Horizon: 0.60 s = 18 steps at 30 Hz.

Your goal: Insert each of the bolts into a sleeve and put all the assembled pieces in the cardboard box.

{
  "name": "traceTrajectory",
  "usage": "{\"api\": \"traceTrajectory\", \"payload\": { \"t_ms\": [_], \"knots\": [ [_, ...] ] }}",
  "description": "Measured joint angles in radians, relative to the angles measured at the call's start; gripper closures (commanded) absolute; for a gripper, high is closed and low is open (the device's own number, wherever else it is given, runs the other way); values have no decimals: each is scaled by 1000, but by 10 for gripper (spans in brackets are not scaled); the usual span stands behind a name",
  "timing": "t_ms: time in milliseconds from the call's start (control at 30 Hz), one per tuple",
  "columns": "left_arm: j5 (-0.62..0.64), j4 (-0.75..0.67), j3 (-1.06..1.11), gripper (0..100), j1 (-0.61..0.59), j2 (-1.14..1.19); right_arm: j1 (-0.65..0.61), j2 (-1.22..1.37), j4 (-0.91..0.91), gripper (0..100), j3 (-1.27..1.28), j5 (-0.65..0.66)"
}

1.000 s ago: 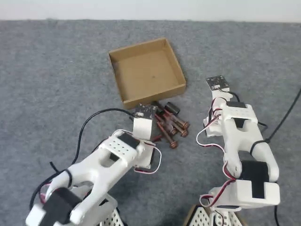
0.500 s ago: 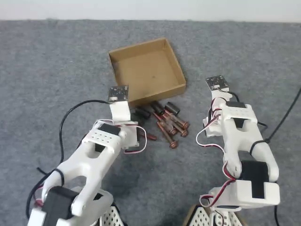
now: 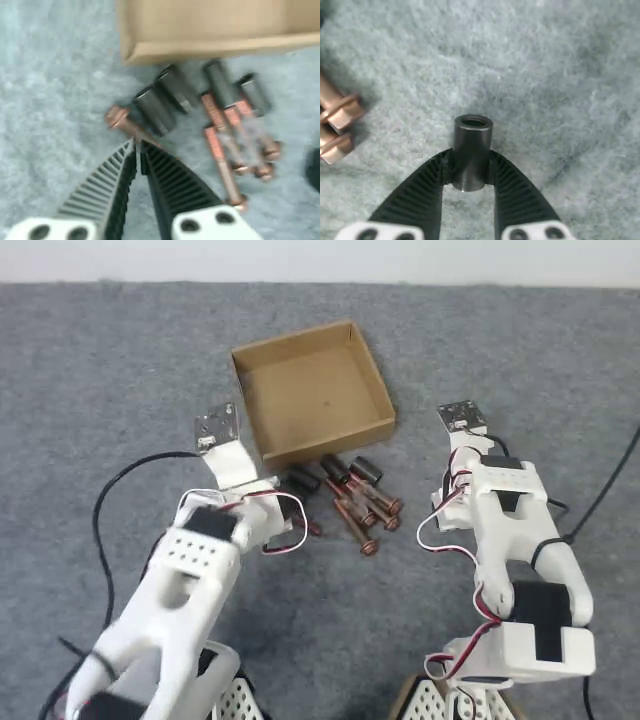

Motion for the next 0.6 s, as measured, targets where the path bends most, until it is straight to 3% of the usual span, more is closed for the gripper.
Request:
{"api": "traceTrajectory", "payload": {
  "t_ms": [133, 200, 433, 600],
  "knots": [
    [15, 0, 43, 790, 14, -114, 0, 0, 0, 992, 0, 0],
    [58, -9, 77, 779, 17, -126, 0, 0, 0, 992, 0, 0],
    [110, -60, 94, 947, 18, -109, 0, 0, 0, 992, 0, 0],
    [110, -138, 92, 970, 18, 25, 0, 0, 0, 992, 0, 0]
  ]
}}
